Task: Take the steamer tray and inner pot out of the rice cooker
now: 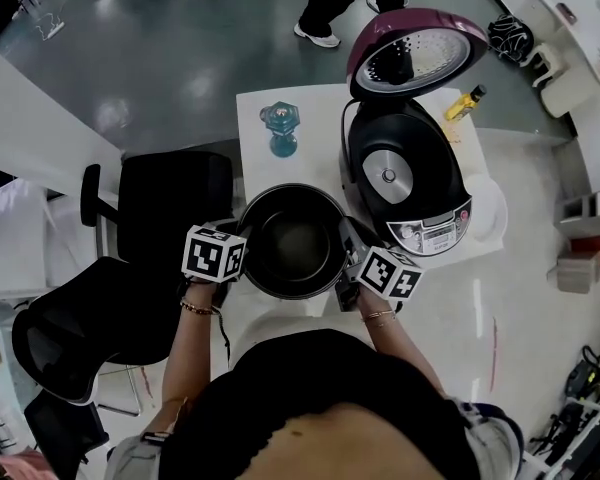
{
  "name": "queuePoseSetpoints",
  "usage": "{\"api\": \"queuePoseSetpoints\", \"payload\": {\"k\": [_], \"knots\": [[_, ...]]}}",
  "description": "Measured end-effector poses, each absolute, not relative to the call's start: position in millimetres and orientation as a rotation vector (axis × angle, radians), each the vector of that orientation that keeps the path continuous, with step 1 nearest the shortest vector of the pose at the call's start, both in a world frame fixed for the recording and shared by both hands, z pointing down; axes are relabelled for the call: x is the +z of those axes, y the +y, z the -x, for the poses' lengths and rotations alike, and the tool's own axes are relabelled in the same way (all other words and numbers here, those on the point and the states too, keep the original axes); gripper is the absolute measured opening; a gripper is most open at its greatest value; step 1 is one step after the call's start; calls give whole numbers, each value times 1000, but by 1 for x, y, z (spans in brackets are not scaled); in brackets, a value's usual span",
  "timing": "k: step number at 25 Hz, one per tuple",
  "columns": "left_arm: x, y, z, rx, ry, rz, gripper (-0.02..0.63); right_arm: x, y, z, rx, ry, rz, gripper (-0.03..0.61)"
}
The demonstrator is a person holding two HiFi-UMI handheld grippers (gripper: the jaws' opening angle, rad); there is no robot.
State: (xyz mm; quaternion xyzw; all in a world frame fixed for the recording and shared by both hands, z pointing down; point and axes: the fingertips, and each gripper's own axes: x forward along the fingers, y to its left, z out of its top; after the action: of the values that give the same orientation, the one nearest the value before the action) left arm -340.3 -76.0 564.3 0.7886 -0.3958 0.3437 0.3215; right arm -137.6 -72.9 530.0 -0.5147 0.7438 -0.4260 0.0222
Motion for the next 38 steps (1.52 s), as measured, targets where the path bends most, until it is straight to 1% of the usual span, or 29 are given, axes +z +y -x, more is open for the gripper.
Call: {"api": "queuePoseSetpoints", "payload": {"k": [10, 15, 20, 23, 24, 29, 34, 35, 38], "knots": [[565, -83, 336, 846, -1087, -2143, 41, 536, -70, 136, -1304, 2310, 1635, 23], [563, -85, 337, 800, -1140, -2162, 46, 528, -62, 129, -1237, 2332, 1691, 46], [557, -87, 347, 811, -1210, -2170, 122, 523, -48, 116, -1201, 2338, 1749, 46], [551, -87, 356, 766, -1258, -2156, 183, 519, -40, 109, -1166, 2345, 1782, 46], [547, -86, 359, 753, -1276, -2156, 188, 516, -37, 108, -1145, 2354, 1794, 46], [516, -81, 376, 674, -1433, -2171, 188, 494, -30, 102, -973, 2430, 1850, 46], [478, -64, 379, 561, -1531, -2225, 187, 478, -28, 112, -830, 2541, 1836, 46], [472, -60, 378, 543, -1548, -2243, 179, 475, -28, 115, -812, 2566, 1822, 46], [459, -47, 370, 477, -1571, -2290, 104, 466, -25, 127, -754, 2647, 1778, 46]]}}
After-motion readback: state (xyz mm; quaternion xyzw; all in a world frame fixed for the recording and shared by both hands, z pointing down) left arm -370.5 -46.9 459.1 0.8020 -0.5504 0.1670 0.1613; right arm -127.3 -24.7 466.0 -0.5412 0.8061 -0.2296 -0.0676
